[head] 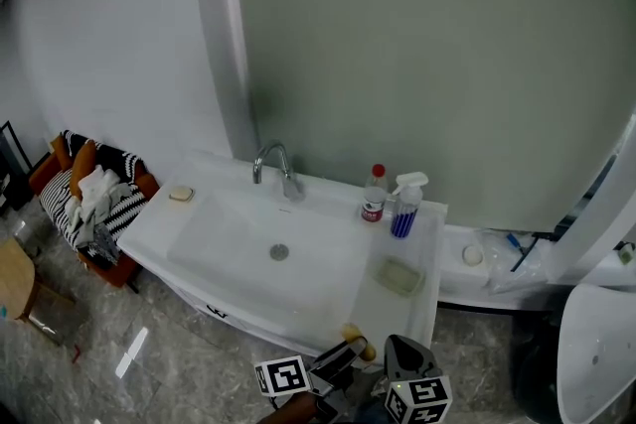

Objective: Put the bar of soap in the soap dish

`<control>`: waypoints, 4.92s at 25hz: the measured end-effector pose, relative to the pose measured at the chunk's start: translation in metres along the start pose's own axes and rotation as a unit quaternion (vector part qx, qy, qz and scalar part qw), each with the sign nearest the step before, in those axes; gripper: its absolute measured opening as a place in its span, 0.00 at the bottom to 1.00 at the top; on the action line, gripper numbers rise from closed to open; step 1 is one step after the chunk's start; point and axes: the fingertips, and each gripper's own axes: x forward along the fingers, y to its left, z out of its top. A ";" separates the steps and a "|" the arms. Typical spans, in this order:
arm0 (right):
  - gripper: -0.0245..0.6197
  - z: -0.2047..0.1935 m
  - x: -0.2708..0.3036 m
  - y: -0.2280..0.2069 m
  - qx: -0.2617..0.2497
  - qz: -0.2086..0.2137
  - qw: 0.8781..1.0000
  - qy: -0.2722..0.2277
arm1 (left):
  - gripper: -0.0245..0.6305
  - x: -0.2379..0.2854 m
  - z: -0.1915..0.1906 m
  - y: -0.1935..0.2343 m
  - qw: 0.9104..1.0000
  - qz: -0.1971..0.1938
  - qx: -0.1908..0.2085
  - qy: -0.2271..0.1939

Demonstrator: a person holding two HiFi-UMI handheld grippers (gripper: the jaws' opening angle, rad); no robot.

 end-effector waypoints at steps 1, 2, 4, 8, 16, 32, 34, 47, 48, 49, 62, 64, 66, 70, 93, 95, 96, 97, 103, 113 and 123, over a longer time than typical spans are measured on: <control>0.05 0.001 0.004 -0.002 -0.001 0.002 1.000 -0.001 | 0.32 0.002 0.003 0.003 1.000 0.005 0.006 0.000; 0.05 0.002 0.008 -0.005 -0.002 0.005 1.000 -0.002 | 0.32 0.006 0.005 0.005 1.000 0.007 0.008 -0.002; 0.05 0.005 0.016 -0.012 -0.006 0.012 1.000 -0.001 | 0.32 0.016 0.011 0.007 1.000 0.009 0.010 -0.008; 0.05 0.012 0.032 -0.032 -0.009 0.024 1.000 0.003 | 0.32 0.042 0.018 0.011 1.000 0.017 0.017 -0.013; 0.05 0.019 0.062 -0.082 -0.009 0.030 0.999 0.018 | 0.32 0.096 0.034 0.030 0.997 0.052 0.050 0.002; 0.05 0.027 0.100 -0.134 0.008 0.028 0.999 0.034 | 0.32 0.162 0.065 0.067 0.938 0.130 0.284 0.152; 0.05 0.029 0.103 -0.137 0.008 0.030 0.999 0.035 | 0.32 0.170 0.066 0.069 0.920 0.136 0.321 0.179; 0.05 0.025 0.116 -0.163 0.012 0.039 0.998 0.040 | 0.32 0.209 0.058 0.086 0.759 0.142 0.539 0.337; 0.05 0.026 0.117 -0.165 0.013 0.040 0.998 0.040 | 0.32 0.211 0.057 0.087 0.742 0.140 0.554 0.350; 0.05 0.028 0.118 -0.167 0.014 0.041 0.998 0.040 | 0.32 0.213 0.056 0.089 0.723 0.137 0.570 0.366; 0.05 0.025 0.132 -0.188 0.019 0.066 0.996 0.058 | 0.32 0.226 0.045 0.127 0.529 0.108 0.673 0.506; 0.05 0.022 0.132 -0.186 0.023 0.074 0.995 0.064 | 0.32 0.222 0.043 0.130 0.505 0.103 0.676 0.526; 0.05 0.018 0.133 -0.186 0.026 0.080 0.994 0.066 | 0.32 0.218 0.042 0.133 0.474 0.098 0.686 0.544; 0.05 0.017 0.134 -0.189 0.020 0.086 0.994 0.061 | 0.32 0.224 0.042 0.137 0.430 0.085 0.700 0.564; 0.05 0.001 0.143 -0.203 0.044 0.095 0.992 0.063 | 0.32 0.221 0.028 0.159 0.262 0.020 0.698 0.666; 0.05 0.000 0.143 -0.204 0.046 0.095 0.992 0.063 | 0.33 0.220 0.028 0.160 0.266 0.022 0.696 0.667; 0.05 0.000 0.144 -0.204 0.047 0.096 0.992 0.062 | 0.33 0.219 0.029 0.161 0.270 0.024 0.693 0.668; 0.05 0.000 0.144 -0.204 0.048 0.096 0.992 0.063 | 0.34 0.218 0.030 0.161 0.275 0.027 0.689 0.670; 0.05 0.001 0.144 -0.201 0.051 0.103 0.991 0.066 | 0.36 0.219 0.044 0.155 0.328 0.062 0.684 0.649; 0.05 -0.002 0.139 -0.187 0.044 0.124 0.989 0.068 | 0.31 0.232 0.054 0.122 0.469 0.119 0.694 0.533; 0.05 0.003 0.119 -0.169 0.036 0.115 0.991 0.054 | 0.17 0.222 0.048 0.093 0.624 0.160 0.645 0.411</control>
